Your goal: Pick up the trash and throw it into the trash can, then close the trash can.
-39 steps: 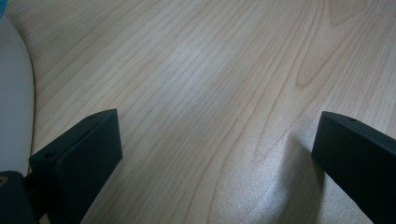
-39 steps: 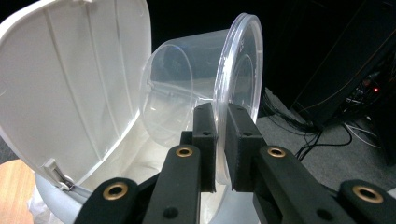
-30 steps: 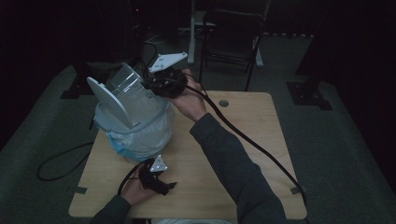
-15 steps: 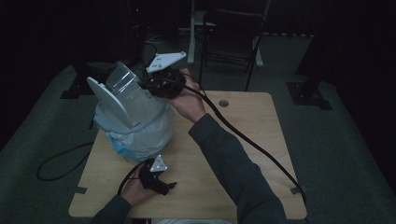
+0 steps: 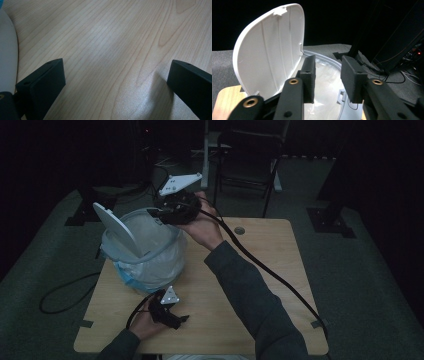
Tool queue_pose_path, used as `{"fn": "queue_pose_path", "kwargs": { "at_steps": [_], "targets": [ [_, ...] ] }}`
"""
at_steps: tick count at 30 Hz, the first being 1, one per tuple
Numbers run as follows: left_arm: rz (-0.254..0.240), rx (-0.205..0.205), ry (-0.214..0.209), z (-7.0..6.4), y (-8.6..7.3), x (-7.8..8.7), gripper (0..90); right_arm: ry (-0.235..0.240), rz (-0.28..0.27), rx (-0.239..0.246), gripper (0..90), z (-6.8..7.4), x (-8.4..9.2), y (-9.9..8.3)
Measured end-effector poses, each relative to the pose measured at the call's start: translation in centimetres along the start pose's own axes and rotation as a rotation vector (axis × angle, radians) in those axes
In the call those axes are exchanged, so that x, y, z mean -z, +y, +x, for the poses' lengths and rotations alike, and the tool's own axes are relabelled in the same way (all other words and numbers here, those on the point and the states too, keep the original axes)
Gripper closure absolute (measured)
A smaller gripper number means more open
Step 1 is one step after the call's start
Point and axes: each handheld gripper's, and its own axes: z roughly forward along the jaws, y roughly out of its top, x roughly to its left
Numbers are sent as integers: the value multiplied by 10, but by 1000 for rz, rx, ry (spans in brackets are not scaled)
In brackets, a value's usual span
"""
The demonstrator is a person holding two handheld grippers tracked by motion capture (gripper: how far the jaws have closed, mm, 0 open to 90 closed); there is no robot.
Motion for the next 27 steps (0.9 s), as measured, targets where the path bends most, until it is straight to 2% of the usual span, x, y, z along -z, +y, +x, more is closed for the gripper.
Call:
{"fn": "queue_pose_path", "kwargs": {
  "at_steps": [11, 18, 22, 27],
  "targets": [
    [-1, 1, 1, 0, 0, 0, 22, -4, 9, -3, 542, 2, 1, -1],
    [1, -2, -1, 0, 0, 0, 22, 27, -32, -13, 501, 6, 12, 5],
    [1, -2, -1, 0, 0, 0, 21, 34, -37, -8, 487, 7, 17, 7],
    [1, -2, -2, 0, 0, 0, 21, 73, -45, 6, 468, 13, 24, 10]
  ]
}}
